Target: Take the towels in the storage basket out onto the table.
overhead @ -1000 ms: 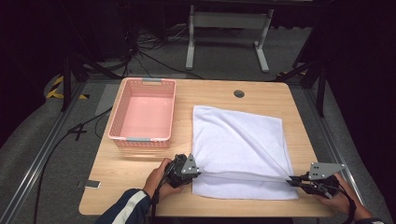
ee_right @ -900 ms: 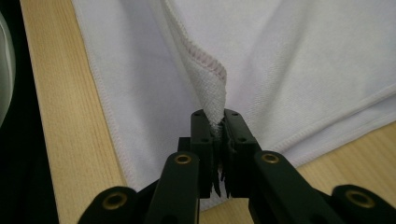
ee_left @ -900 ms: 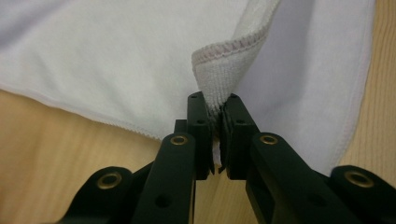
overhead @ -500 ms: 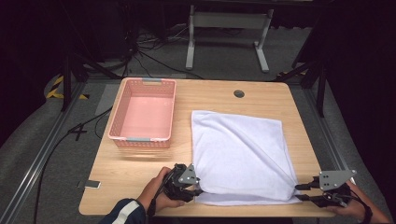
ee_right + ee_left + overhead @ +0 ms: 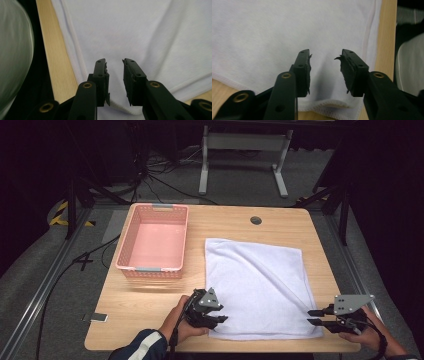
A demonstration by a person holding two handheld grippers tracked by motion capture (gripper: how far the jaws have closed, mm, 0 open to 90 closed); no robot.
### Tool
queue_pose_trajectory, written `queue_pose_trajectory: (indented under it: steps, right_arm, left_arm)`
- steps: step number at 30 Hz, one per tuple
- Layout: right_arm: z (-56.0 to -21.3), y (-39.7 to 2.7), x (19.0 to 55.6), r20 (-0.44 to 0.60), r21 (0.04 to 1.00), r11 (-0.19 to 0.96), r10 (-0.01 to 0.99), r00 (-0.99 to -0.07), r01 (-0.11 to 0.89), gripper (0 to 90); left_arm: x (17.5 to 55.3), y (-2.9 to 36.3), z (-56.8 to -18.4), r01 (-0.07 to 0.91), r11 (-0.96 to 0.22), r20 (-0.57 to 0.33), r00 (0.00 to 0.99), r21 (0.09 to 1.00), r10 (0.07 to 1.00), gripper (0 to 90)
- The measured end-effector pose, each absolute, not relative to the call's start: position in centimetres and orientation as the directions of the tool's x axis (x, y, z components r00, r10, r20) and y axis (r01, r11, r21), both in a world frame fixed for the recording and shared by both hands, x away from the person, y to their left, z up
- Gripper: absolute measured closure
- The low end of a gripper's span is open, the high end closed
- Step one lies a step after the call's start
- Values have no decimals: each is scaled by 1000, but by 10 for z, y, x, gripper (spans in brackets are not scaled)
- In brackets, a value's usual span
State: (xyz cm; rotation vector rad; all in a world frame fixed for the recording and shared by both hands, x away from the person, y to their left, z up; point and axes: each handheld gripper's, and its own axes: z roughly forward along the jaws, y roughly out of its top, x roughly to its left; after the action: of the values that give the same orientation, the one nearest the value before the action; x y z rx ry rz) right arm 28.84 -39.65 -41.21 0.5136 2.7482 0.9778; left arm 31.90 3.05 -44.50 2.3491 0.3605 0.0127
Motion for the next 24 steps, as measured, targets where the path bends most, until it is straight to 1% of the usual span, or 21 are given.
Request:
queue_pose_trajectory:
  steps: [1, 2, 4, 5, 6, 7, 10, 11, 12, 14, 15, 16, 17, 18, 19, 20, 21, 22, 23, 24]
  right_arm:
    - [-416, -396, 288, -41, 604, 752, 361, -932, 264, 724]
    - [-421, -399, 285, -34, 558, 784, 348, -937, 270, 738]
    - [-424, -405, 282, -6, 538, 792, 345, -939, 287, 736]
    - [-424, -405, 282, -6, 538, 792, 345, -939, 287, 736]
    - [-429, -410, 278, -4, 499, 811, 355, -935, 305, 738]
    - [-431, -411, 278, 3, 483, 818, 356, -935, 313, 733]
    - [-435, -415, 276, 21, 472, 815, 371, -929, 336, 732]
    - [-435, -420, 276, 55, 466, 805, 387, -920, 367, 721]
    - [-434, -422, 275, 53, 462, 811, 378, -924, 358, 714]
    - [-433, -421, 274, 47, 454, 822, 364, -930, 344, 675]
    - [-432, -420, 275, 27, 452, 827, 361, -932, 334, 632]
    - [-428, -419, 277, 1, 468, 820, 372, -928, 329, 610]
    - [-428, -419, 277, 1, 468, 820, 372, -928, 329, 610]
    - [-423, -420, 283, -11, 509, 794, 393, -920, 333, 593]
    - [-408, -420, 303, -44, 604, 715, 470, -882, 351, 560]
    - [-408, -420, 303, -44, 604, 715, 470, -882, 351, 560]
    - [-403, -419, 312, -61, 633, 686, 505, -861, 358, 565]
    - [-396, -416, 327, -82, 677, 640, 554, -828, 362, 558]
    - [-388, -411, 356, -95, 732, 567, 634, -767, 378, 543]
    - [-388, -411, 356, -95, 732, 567, 634, -767, 378, 543]
  left_arm:
    - [316, 31, -447, 236, -700, -93, 967, 674, 237, 665]
    - [313, 31, -449, 247, -714, -105, 966, 655, 238, 691]
    - [306, 32, -456, 250, -746, -129, 968, 618, 217, 707]
    - [302, 33, -458, 236, -744, -112, 970, 625, 214, 707]
    - [299, 38, -457, 250, -743, -120, 967, 621, 225, 741]
    - [299, 40, -458, 255, -739, -127, 966, 623, 227, 756]
    - [296, 44, -459, 260, -737, -137, 965, 624, 224, 791]
    - [295, 47, -459, 263, -737, -146, 964, 622, 221, 796]
    - [293, 48, -458, 257, -740, -142, 966, 622, 216, 796]
    - [292, 50, -456, 245, -740, -145, 969, 627, 198, 766]
    - [294, 51, -453, 237, -730, -137, 971, 641, 195, 743]
    - [297, 52, -449, 242, -706, -129, 969, 666, 211, 711]
    - [297, 52, -449, 242, -706, -129, 969, 666, 211, 658]
    - [302, 51, -444, 264, -679, -121, 960, 685, 252, 658]
    - [308, 49, -439, 283, -656, -105, 949, 700, 298, 521]
    - [315, 47, -437, 286, -643, -82, 941, 711, 328, 521]
    - [327, 43, -434, 303, -619, -68, 925, 725, 373, 499]
    - [338, 40, -434, 318, -596, -61, 910, 737, 410, 465]
    - [348, 36, -435, 328, -591, -55, 901, 737, 431, 420]
    - [357, 30, -436, 314, -608, -25, 900, 730, 435, 420]
